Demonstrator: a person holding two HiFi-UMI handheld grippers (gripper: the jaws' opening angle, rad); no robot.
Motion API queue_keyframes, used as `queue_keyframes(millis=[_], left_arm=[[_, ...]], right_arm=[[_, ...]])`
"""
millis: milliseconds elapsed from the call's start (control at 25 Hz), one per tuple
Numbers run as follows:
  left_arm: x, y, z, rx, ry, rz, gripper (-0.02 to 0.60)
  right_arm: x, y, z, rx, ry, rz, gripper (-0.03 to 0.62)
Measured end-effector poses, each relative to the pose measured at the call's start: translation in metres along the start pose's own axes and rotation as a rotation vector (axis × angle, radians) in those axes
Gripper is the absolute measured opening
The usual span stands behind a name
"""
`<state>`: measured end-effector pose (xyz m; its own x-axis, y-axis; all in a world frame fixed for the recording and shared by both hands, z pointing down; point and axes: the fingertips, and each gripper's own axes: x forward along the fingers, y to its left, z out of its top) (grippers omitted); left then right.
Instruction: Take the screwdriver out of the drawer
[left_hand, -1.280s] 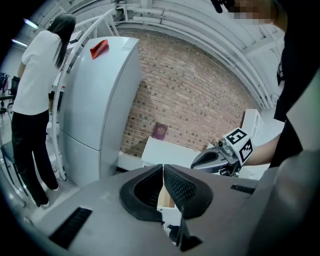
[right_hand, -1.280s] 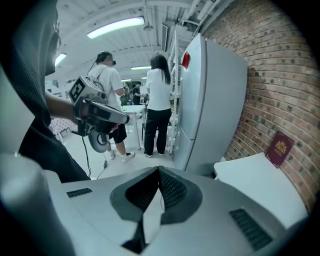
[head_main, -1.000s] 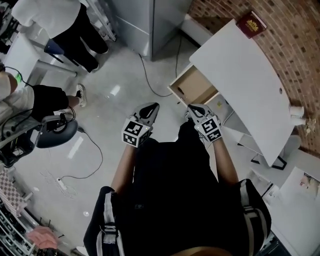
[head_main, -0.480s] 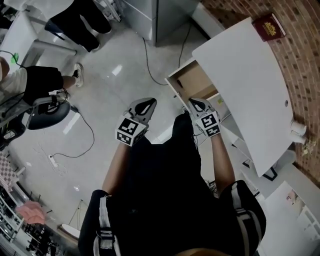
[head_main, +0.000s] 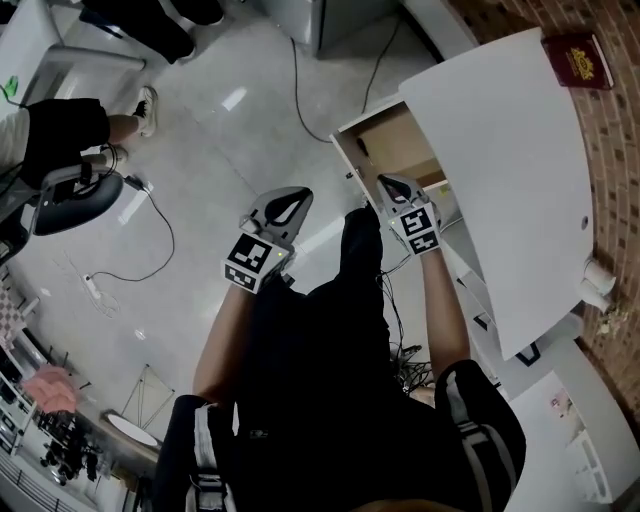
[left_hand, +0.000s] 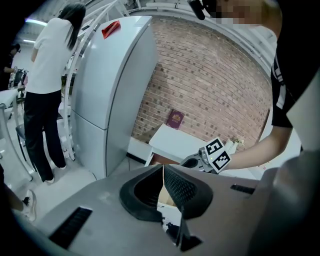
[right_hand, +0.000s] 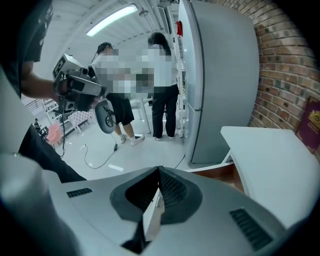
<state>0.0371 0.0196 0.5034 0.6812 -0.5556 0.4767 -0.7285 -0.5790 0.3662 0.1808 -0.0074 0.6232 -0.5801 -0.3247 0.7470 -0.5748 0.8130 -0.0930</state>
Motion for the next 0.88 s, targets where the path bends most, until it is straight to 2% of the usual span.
queue_keyframes(millis=[400,880], left_arm=[[0.014,0.009,-0.035,-0.057,0.021,0.035,0.018],[0.031,0.028,-0.087,-0.177,-0.01,0.104,0.018]], right_arm=[[0.067,-0.03,-0.045,-0.026,0.077,0.025,0.055],[0.158,-0.054,-0.116,-0.08,0.258,0.092,0.057]])
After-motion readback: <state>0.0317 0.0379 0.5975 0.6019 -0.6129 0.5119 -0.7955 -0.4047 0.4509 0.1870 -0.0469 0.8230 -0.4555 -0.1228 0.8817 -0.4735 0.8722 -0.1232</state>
